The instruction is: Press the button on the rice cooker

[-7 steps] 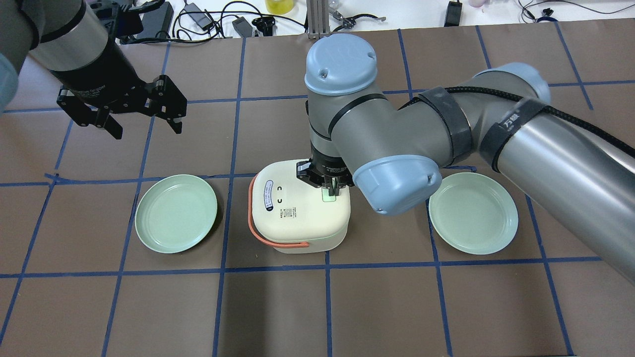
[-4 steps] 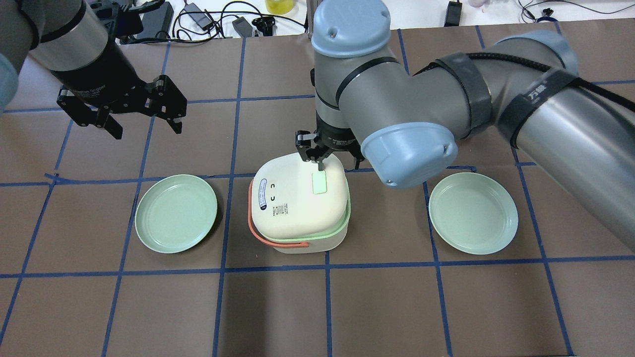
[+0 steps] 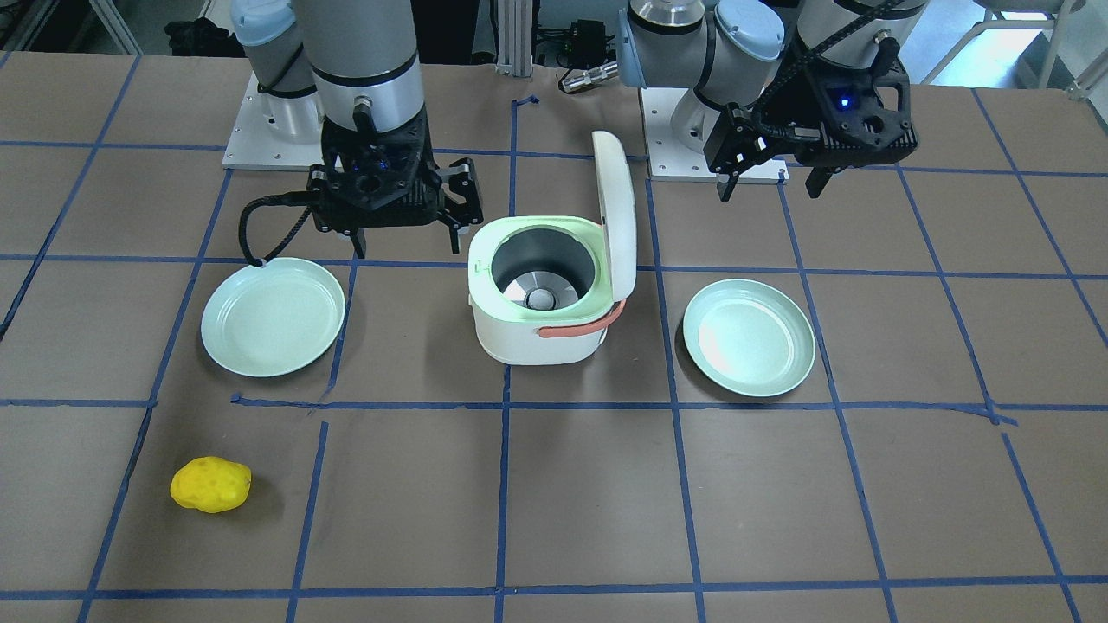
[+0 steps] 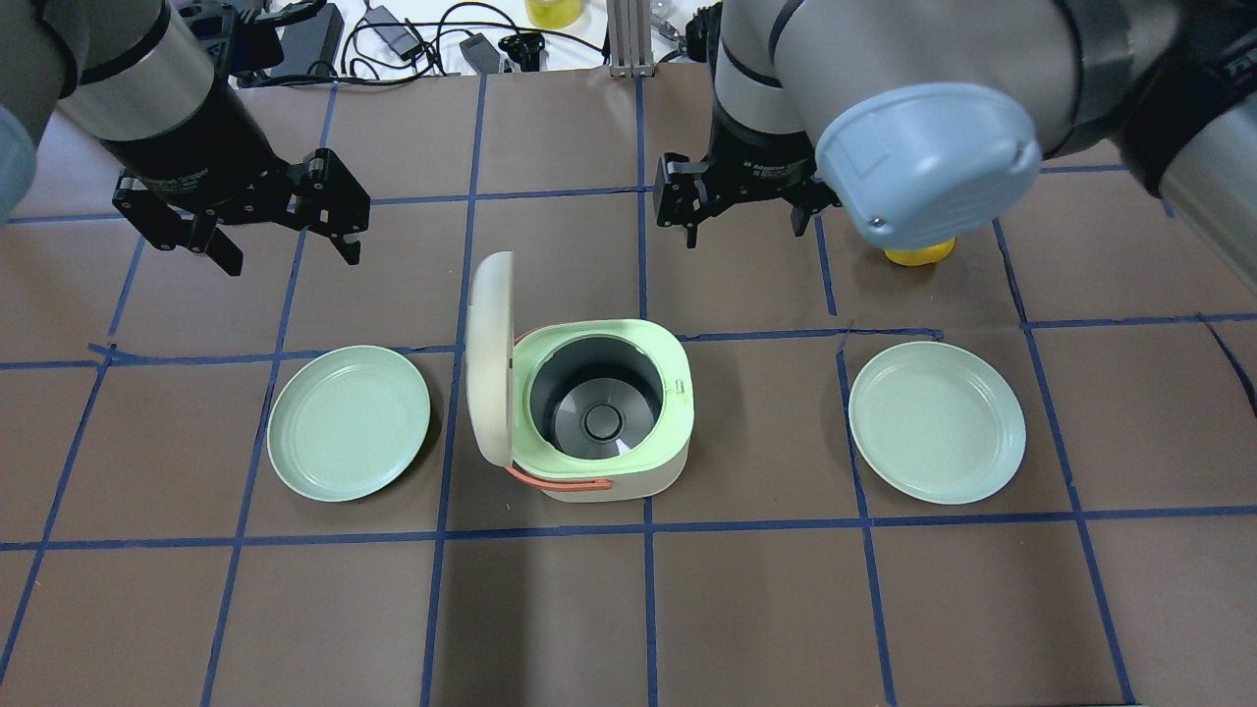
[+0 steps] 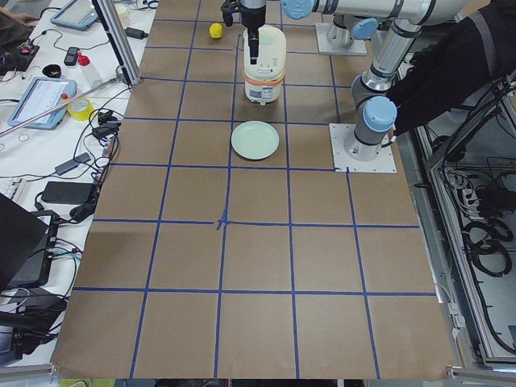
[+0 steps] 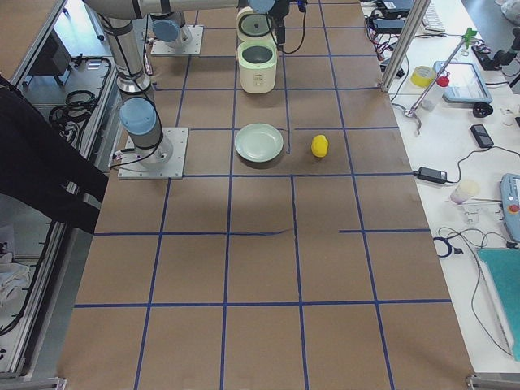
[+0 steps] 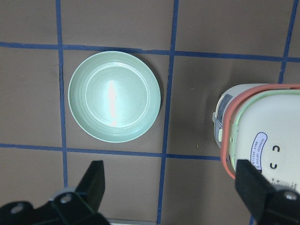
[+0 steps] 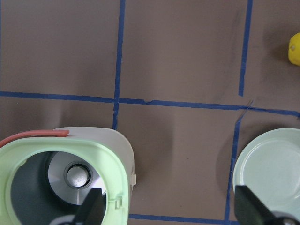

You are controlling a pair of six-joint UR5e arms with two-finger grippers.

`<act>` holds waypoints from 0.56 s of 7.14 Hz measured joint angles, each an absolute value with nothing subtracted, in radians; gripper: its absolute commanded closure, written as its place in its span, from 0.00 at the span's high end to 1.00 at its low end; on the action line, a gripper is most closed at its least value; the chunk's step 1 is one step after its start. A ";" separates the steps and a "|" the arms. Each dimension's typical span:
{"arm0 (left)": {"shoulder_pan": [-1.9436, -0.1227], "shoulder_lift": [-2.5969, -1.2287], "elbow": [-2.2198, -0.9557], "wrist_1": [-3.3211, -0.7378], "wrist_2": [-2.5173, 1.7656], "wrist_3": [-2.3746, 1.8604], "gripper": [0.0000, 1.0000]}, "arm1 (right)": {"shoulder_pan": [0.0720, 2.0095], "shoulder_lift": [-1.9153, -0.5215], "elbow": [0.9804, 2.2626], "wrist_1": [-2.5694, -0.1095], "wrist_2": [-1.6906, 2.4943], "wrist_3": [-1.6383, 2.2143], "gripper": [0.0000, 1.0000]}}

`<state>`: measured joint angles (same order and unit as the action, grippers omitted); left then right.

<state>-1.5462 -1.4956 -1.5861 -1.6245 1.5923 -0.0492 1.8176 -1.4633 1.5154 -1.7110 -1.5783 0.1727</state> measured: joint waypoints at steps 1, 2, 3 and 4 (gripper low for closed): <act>-1.546 -1.496 -1.586 -1.625 1.592 -0.049 1.00 | 1.771 -1.473 1.491 -1.685 -1.577 0.130 1.00; -1.546 -1.496 -1.586 -1.624 1.592 -0.049 1.00 | 1.724 -1.483 1.474 -1.666 -1.575 0.076 1.00; -1.546 -1.496 -1.586 -1.624 1.592 -0.050 1.00 | 1.683 -1.494 1.463 -1.655 -1.574 0.038 1.00; -1.546 -1.496 -1.586 -1.624 1.592 -0.049 1.00 | 1.650 -1.506 1.458 -1.643 -1.574 0.021 1.00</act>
